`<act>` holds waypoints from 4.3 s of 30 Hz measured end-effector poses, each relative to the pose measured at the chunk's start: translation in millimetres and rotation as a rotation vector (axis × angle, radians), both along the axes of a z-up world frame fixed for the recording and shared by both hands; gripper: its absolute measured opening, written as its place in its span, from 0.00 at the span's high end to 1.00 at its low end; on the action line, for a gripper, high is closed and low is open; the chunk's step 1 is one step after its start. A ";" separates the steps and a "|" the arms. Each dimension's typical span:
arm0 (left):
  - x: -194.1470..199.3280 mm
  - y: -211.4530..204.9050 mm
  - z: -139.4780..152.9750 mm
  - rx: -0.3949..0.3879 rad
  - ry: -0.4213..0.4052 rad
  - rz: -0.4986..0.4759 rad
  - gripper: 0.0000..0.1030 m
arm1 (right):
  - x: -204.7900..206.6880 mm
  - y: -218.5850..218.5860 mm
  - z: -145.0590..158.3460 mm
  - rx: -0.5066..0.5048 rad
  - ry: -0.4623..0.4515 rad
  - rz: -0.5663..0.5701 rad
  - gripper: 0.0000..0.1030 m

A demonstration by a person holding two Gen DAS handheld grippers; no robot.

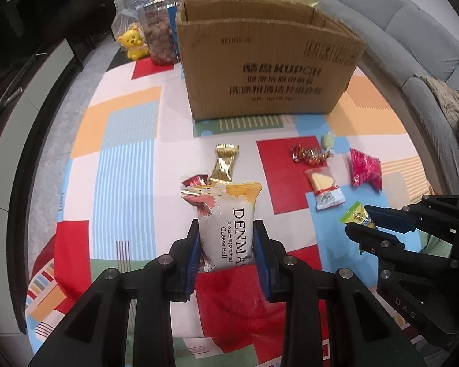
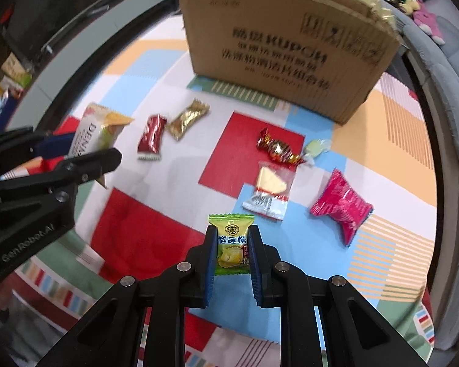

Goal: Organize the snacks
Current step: 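Lift the DENMAS pack and green-yellow candy over the cardboard box with both tools, then open both tools to drop the DENMAS pack and candy into the box, then withdraw both tools from the box toward the remaining snacks on the mat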

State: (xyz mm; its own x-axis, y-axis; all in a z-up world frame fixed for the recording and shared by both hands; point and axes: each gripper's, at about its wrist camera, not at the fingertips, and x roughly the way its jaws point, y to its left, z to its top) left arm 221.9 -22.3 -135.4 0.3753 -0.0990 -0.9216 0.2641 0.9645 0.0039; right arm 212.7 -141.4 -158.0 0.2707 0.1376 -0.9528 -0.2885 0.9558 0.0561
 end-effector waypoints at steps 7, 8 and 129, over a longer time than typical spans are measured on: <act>6.3 -7.7 26.8 -0.001 -0.047 -0.001 0.69 | 10.2 -9.1 34.2 0.030 -0.078 -0.045 0.80; 7.9 -8.7 31.6 0.001 -0.059 0.002 0.69 | 12.8 -9.9 38.0 0.036 -0.091 -0.053 0.80; 72.8 -16.7 119.0 0.024 -0.359 0.093 0.15 | 89.0 -69.6 130.7 0.012 -0.427 -0.301 0.24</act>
